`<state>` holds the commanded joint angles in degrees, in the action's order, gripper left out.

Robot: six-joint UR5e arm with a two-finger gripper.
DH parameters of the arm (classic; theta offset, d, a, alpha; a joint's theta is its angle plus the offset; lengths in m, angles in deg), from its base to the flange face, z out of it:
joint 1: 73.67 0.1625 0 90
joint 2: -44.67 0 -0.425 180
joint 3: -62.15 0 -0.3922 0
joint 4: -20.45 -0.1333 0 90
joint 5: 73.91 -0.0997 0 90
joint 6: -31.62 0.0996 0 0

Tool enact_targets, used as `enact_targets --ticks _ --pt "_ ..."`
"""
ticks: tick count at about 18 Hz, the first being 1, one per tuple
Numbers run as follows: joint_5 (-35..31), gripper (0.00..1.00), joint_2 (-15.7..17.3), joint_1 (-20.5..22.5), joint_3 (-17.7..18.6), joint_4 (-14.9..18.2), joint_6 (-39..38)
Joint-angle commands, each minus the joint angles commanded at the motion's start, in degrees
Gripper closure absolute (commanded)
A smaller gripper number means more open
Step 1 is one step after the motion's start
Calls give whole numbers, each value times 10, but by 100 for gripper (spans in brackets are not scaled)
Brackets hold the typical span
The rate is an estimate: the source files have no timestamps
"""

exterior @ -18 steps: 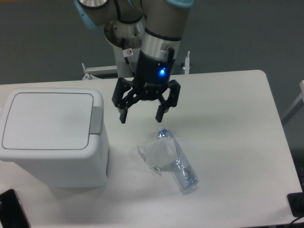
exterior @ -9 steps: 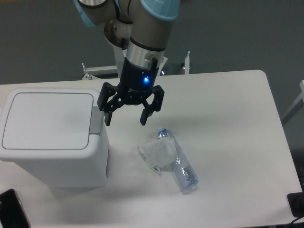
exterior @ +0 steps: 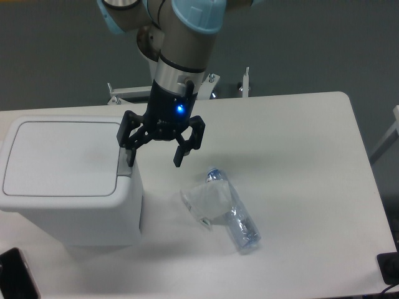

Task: Open the trash can
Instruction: 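Press the gripper finger on the lid edge to flip it open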

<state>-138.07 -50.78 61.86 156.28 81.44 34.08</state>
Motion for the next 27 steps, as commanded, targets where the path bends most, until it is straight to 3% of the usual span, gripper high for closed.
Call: enact_targets --ticks 16,20,22,25,27 --pt "0 0 0 -1 7 -2 1" --pt "0 0 2 -1 11 -21 -1" --pt "-1 0 4 0 -3 -33 -4" --pt "-6 0 3 10 -51 -37 -2" --pt "-53 0 2 19 -76 -40 2"
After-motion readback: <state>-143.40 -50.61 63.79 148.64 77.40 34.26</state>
